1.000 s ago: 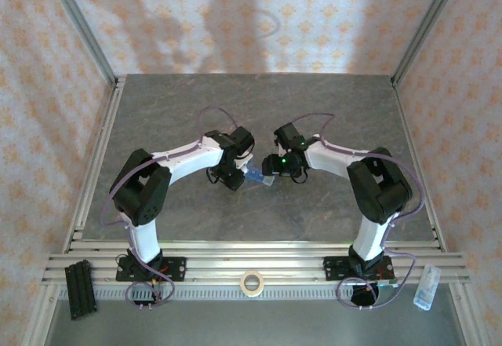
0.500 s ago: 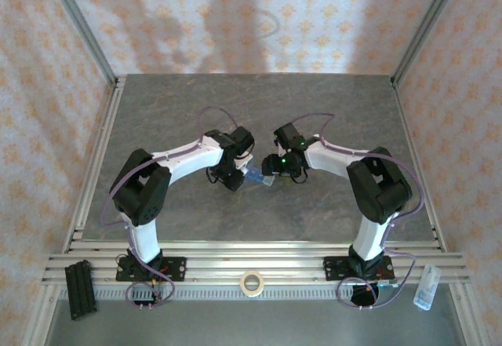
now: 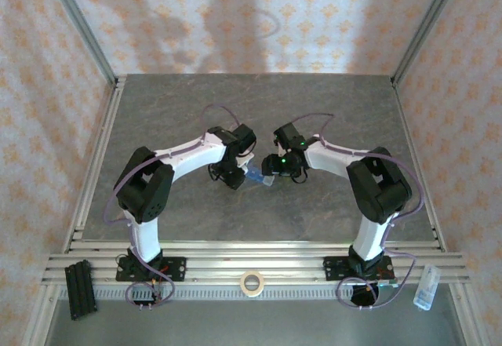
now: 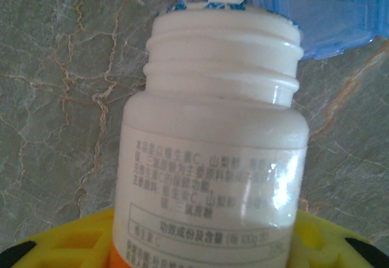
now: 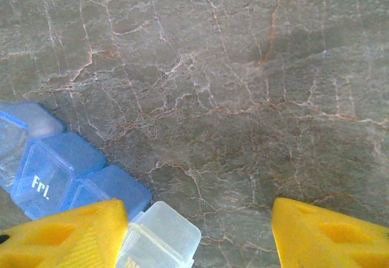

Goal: Sort the pills into containers

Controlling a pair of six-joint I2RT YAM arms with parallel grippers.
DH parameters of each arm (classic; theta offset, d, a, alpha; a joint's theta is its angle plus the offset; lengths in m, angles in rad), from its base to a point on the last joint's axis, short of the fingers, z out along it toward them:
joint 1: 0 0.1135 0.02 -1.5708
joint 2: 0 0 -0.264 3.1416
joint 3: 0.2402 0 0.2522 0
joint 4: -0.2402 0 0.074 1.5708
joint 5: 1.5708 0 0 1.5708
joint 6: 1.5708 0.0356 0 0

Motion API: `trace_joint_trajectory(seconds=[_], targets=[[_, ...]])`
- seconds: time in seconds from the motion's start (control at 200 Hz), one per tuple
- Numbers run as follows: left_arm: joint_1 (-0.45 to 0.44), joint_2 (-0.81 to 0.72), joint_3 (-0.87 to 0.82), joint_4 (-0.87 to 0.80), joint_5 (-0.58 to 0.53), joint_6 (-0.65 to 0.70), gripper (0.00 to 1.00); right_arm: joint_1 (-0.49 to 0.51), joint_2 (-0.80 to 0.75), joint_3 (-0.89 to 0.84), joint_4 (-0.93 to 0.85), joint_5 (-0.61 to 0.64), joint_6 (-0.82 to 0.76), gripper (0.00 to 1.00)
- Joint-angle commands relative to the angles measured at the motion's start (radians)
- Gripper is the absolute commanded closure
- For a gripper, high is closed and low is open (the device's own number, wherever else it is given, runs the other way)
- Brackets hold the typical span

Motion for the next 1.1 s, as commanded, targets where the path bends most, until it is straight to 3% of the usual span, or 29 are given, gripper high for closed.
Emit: trace_joint_trajectory(seconds=[0.0, 0.846, 1.096], targets=[[0.010, 0.025, 0.033, -0.059, -0.024, 0.025, 1.00, 0.003, 0.045, -0.013, -0.048, 0.030, -0.004, 0.35], [0.011, 0.042, 0.053, -0.077, -0.004, 0.032, 1.00, 0.003, 0.047, -0.010, -0.051, 0.034, -0.006, 0.31], [0.011, -0.035, -0.023, 0.053, 0.009, 0.018, 1.00, 0.004, 0.040, -0.010, -0.061, 0.041, -0.010, 0.31]])
